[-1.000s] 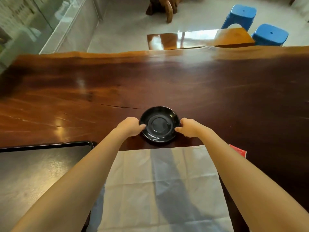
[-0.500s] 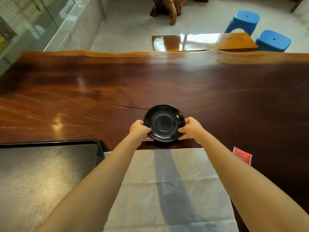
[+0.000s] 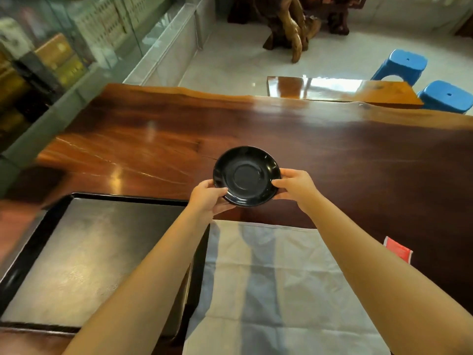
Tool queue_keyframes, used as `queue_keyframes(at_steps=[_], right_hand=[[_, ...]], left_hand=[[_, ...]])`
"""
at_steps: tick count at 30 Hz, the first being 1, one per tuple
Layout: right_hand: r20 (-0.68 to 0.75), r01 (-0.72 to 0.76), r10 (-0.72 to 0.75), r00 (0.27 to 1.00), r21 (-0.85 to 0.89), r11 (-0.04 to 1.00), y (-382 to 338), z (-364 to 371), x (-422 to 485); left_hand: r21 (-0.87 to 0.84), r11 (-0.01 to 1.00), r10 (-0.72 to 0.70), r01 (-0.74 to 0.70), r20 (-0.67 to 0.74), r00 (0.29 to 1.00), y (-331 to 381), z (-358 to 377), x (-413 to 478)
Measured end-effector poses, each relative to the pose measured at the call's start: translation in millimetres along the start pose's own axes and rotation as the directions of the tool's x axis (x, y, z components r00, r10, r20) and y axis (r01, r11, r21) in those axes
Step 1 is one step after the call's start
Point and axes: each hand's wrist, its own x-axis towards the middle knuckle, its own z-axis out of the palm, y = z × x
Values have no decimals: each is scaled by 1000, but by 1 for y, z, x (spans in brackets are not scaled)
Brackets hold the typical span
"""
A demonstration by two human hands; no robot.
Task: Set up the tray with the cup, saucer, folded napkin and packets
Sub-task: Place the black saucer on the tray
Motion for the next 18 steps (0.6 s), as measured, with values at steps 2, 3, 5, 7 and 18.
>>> queue_keyframes(at_steps=[2,3,5,7,18], right_hand=[[35,26,-26,999,-11,1000,-8,25,-8],[57,37,-36,998,-18,999,-11,38,-12],[99,50,-46,994,-34,998,-18,67,-19],[140,57,-50,989,-45,997,-23,97,-26],[386,88,-37,922,-116,989,0,252,-43]], left_hand=[[-46,999,19,-20,-37,999,4,-28,-9],[-62,998,27,-30,-57,998,5,-42,-14],[-98,994,38,-47,-91,995,8,-73,-22],[-137,989,43,-59,-116,992,9,-107,-29],[-310,947,-30,-79,-332,943,-23,-256,-46]])
